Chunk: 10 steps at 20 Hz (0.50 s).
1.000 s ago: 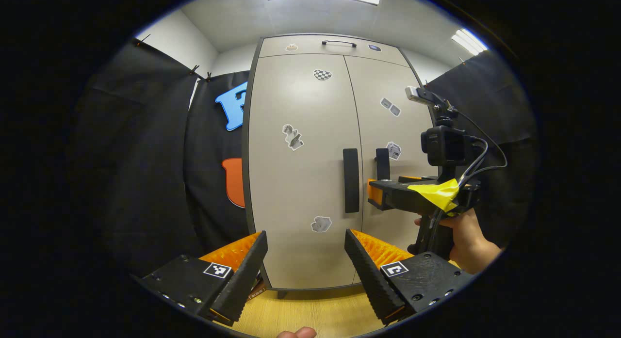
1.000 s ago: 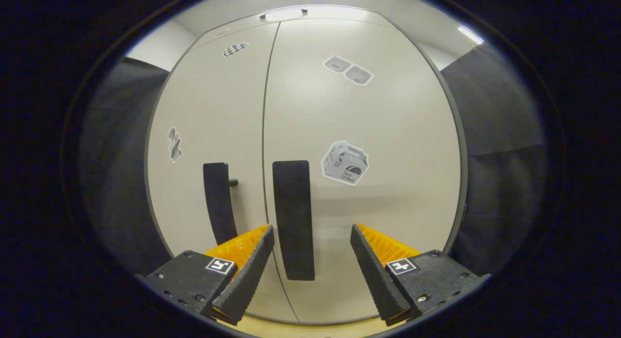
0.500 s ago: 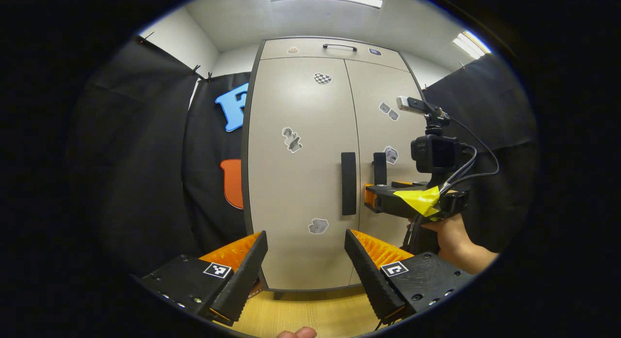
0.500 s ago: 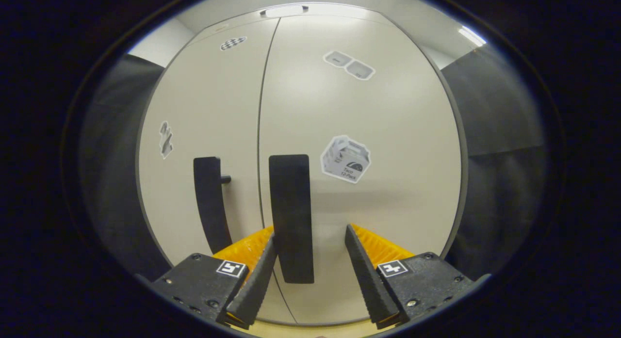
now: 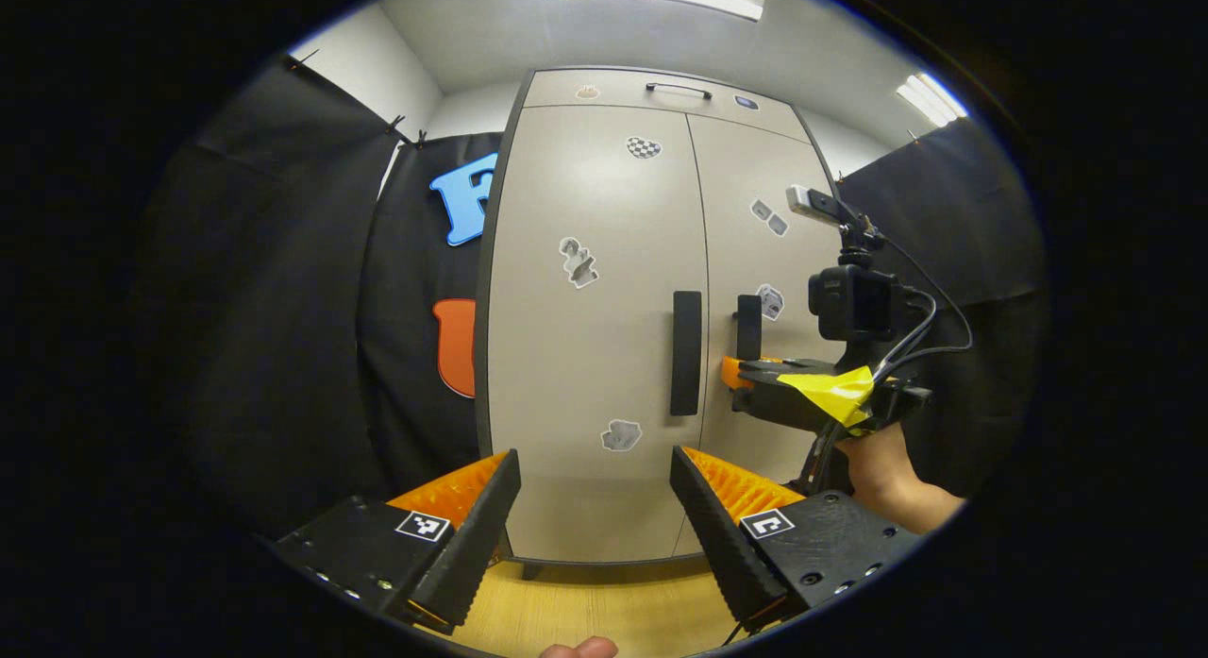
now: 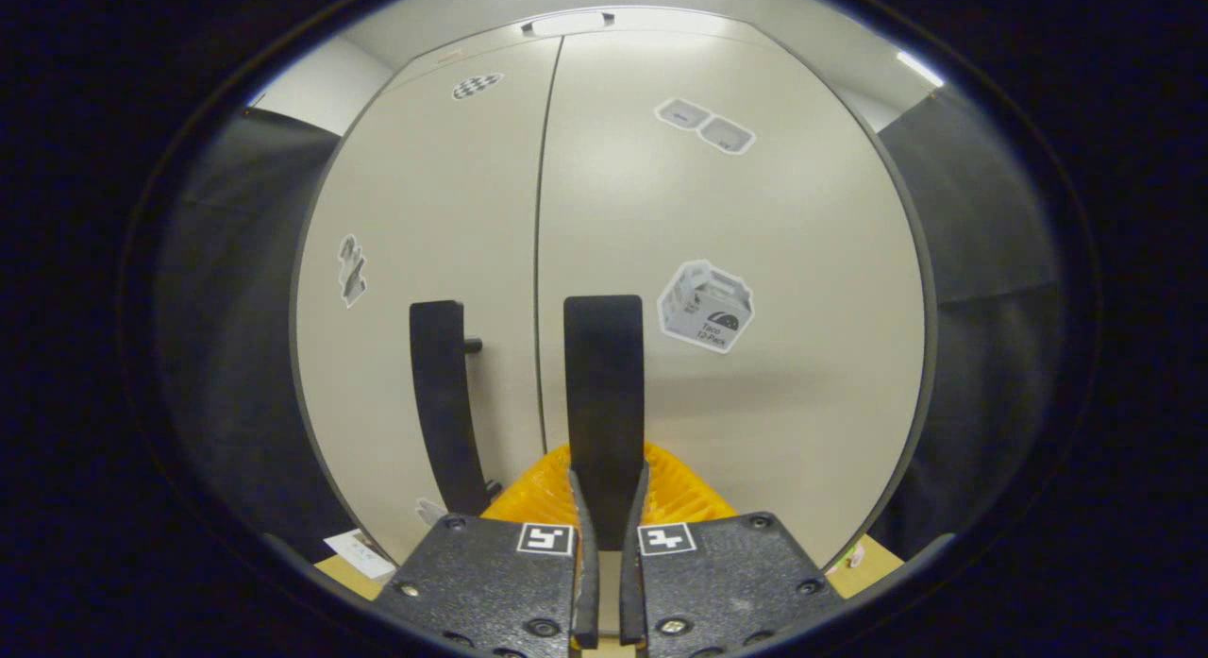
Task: Open the right door of the double-door shoe cabinet with the right hand, and open the left door with the left hand.
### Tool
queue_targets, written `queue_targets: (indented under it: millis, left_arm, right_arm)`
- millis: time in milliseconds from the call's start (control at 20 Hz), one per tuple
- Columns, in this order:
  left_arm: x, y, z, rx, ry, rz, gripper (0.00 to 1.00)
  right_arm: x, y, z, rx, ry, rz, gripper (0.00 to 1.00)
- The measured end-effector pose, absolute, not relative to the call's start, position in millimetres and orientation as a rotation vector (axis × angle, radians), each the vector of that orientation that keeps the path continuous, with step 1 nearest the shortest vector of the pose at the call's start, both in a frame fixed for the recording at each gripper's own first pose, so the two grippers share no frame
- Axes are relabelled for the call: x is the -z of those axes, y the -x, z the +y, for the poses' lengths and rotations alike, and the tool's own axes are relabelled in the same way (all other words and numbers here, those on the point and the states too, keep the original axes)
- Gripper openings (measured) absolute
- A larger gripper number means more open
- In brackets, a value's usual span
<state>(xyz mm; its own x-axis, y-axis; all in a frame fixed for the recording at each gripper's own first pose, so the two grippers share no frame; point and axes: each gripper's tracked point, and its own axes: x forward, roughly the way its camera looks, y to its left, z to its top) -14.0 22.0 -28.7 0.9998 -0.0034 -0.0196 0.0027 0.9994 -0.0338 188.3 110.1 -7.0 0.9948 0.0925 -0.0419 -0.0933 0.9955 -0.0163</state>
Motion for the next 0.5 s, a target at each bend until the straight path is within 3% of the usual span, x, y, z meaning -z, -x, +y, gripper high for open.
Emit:
queue_targets:
  millis: [500]
  left_arm:
    - [36.6,10.7,19.2,0.000,0.040,0.033,0.96]
  right_arm:
    - [7.4,-161.3,108.3,-0.162,0.014,0.046,0.09]
